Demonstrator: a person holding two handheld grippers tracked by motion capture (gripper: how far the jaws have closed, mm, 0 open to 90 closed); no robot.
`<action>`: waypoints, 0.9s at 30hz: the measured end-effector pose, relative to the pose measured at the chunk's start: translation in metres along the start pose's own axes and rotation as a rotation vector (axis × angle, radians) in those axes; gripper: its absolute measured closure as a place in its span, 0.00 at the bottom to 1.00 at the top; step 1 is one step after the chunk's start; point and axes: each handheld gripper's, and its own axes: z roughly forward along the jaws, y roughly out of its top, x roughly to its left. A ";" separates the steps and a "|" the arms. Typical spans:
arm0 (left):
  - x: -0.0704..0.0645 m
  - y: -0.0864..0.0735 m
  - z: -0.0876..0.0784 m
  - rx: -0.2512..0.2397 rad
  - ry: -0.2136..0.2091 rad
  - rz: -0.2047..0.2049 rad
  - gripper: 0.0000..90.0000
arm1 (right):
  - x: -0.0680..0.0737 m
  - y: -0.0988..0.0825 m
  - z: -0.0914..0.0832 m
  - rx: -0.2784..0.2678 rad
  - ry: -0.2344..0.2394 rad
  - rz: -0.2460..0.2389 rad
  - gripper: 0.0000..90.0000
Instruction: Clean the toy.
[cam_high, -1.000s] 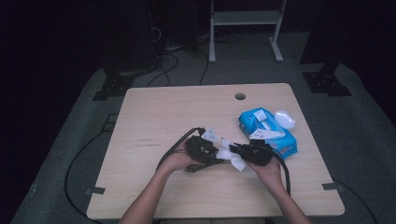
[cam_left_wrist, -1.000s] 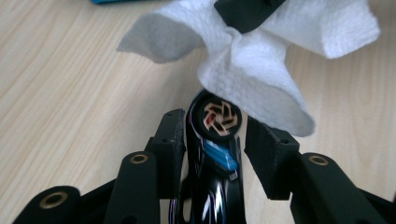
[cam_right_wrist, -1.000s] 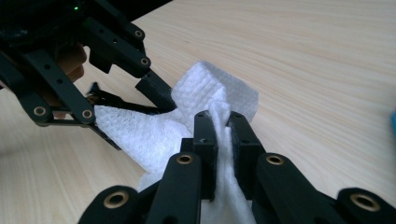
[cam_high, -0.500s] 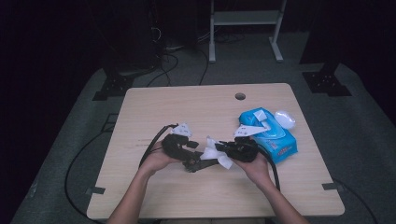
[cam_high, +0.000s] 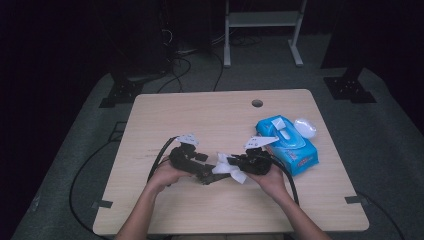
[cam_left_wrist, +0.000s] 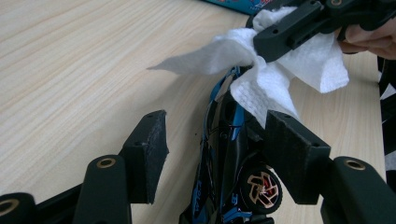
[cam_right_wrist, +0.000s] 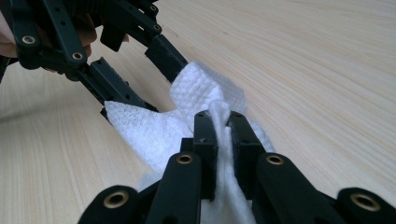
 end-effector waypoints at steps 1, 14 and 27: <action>0.000 -0.001 0.000 -0.001 0.000 -0.003 0.44 | 0.000 0.000 0.000 0.001 0.002 -0.002 0.92; -0.015 -0.003 0.001 0.006 0.009 0.044 0.40 | 0.008 -0.011 -0.012 -0.007 0.024 -0.041 0.92; -0.032 -0.010 0.007 0.032 0.002 0.099 0.34 | 0.021 -0.023 -0.026 -0.004 0.039 -0.091 0.92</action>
